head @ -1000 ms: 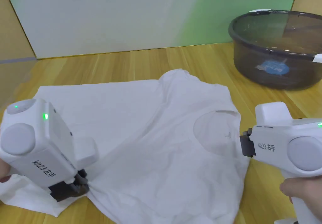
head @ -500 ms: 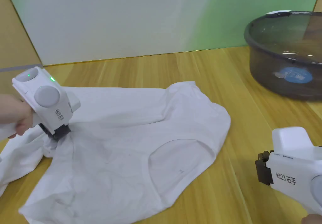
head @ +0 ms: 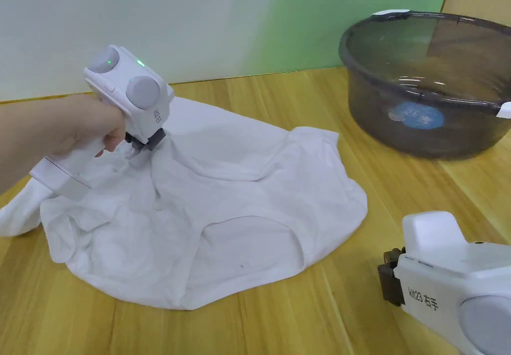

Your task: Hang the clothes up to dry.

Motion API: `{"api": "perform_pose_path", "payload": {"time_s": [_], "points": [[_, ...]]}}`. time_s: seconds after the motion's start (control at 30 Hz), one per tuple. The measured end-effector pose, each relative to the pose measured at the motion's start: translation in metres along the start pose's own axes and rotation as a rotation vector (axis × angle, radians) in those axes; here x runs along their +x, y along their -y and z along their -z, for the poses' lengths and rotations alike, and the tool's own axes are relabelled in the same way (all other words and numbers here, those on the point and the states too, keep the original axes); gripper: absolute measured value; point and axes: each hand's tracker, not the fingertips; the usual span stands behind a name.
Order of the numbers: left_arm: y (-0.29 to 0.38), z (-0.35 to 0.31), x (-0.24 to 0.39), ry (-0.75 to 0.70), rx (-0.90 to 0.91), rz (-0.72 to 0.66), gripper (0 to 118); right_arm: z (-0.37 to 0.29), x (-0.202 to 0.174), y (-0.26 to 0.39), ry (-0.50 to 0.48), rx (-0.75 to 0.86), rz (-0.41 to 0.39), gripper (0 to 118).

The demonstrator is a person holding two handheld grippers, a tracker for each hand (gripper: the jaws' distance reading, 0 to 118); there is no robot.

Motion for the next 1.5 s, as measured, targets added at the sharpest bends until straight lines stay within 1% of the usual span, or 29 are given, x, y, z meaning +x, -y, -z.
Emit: {"api": "perform_pose_path", "payload": {"time_s": [0.1,0.13,0.17,0.2,0.23,0.27,0.3,0.33,0.37,0.43,0.5,0.57,0.63,0.7,0.73,0.77,0.9,0.93,0.97,1.0,1.03,1.07,1.1,1.17,1.27,1.4,1.5], "points": [[0.004,0.002,-0.004,-0.011,0.021,-0.034,0,0.0,0.0,0.0,0.002,-0.004,-0.005,2],[0.007,0.002,-0.008,0.005,0.021,-0.046,0,-0.001,0.0,0.0,0.002,-0.003,-0.007,2],[0.011,0.002,-0.012,-0.005,0.035,-0.093,7,0.0,-0.001,0.0,0.005,-0.004,-0.006,2],[0.015,0.0,-0.016,0.002,0.049,-0.132,18,0.0,-0.001,0.0,0.005,-0.005,-0.008,2],[0.02,-0.003,-0.019,0.017,0.064,-0.169,36,0.0,-0.002,-0.001,0.007,-0.003,-0.005,2],[0.025,-0.007,-0.025,0.002,0.09,-0.24,59,0.0,-0.003,-0.001,0.009,-0.001,0.0,2],[0.031,-0.013,-0.03,-0.015,0.099,-0.288,69,0.0,-0.003,-0.002,0.005,0.001,-0.001,2],[0.037,-0.021,-0.034,-0.018,0.119,-0.329,71,-0.001,-0.004,-0.003,0.0,0.006,0.0,2],[0.04,-0.03,-0.037,-0.007,0.159,-0.361,71,-0.002,-0.006,-0.005,-0.002,0.01,0.004,2],[0.056,-0.055,-0.036,-0.049,0.219,-0.389,71,-0.004,-0.008,-0.009,-0.007,0.026,0.009,2],[0.076,-0.087,-0.031,-0.096,0.263,-0.371,71,-0.006,-0.01,-0.012,-0.007,0.045,0.012,2],[0.101,-0.12,-0.022,-0.141,0.343,-0.397,71,-0.011,-0.014,-0.016,-0.002,0.07,0.015,2],[0.126,-0.15,-0.009,-0.168,0.4,-0.47,71,-0.016,-0.017,-0.019,0.001,0.094,0.014,2],[0.15,-0.173,0.007,-0.16,0.435,-0.528,71,-0.023,-0.02,-0.022,0.01,0.129,0.005,2],[0.163,-0.185,0.017,-0.184,0.459,-0.561,71,-0.027,-0.022,-0.023,0.01,0.158,0.007,2],[0.176,-0.191,0.026,-0.186,0.478,-0.568,71,-0.032,-0.024,-0.024,0.012,0.187,0.007,2],[0.209,-0.207,0.064,-0.252,0.457,-0.584,71,-0.046,-0.034,-0.027,0.036,0.277,0.008,2],[0.216,-0.209,0.071,-0.239,0.457,-0.603,71,-0.047,-0.037,-0.027,0.05,0.295,-0.003,2],[0.222,-0.208,0.076,-0.22,0.445,-0.65,69,-0.049,-0.041,-0.027,0.059,0.318,-0.006,2],[0.226,-0.208,0.08,-0.22,0.437,-0.679,65,-0.051,-0.043,-0.025,0.064,0.339,0.0,2],[0.232,-0.211,0.087,-0.21,0.443,-0.714,55,-0.053,-0.046,-0.023,0.06,0.343,0.005,2],[0.236,-0.211,0.091,-0.237,0.434,-0.74,30,-0.057,-0.052,-0.02,0.06,0.344,0.013,2],[0.238,-0.209,0.094,-0.236,0.428,-0.757,0,-0.057,-0.055,-0.018,0.062,0.342,0.019,2],[0.244,-0.209,0.1,-0.206,0.437,-0.753,0,-0.058,-0.06,-0.015,0.056,0.343,0.031,2],[0.247,-0.218,0.106,-0.22,0.435,-0.757,0,-0.062,-0.068,-0.012,0.069,0.342,0.03,2],[0.245,-0.23,0.105,-0.228,0.454,-0.745,0,-0.067,-0.071,-0.014,0.059,0.341,0.032,2],[0.243,-0.231,0.104,-0.244,0.457,-0.728,0,-0.063,-0.07,-0.016,0.072,0.35,0.027,2]]}}
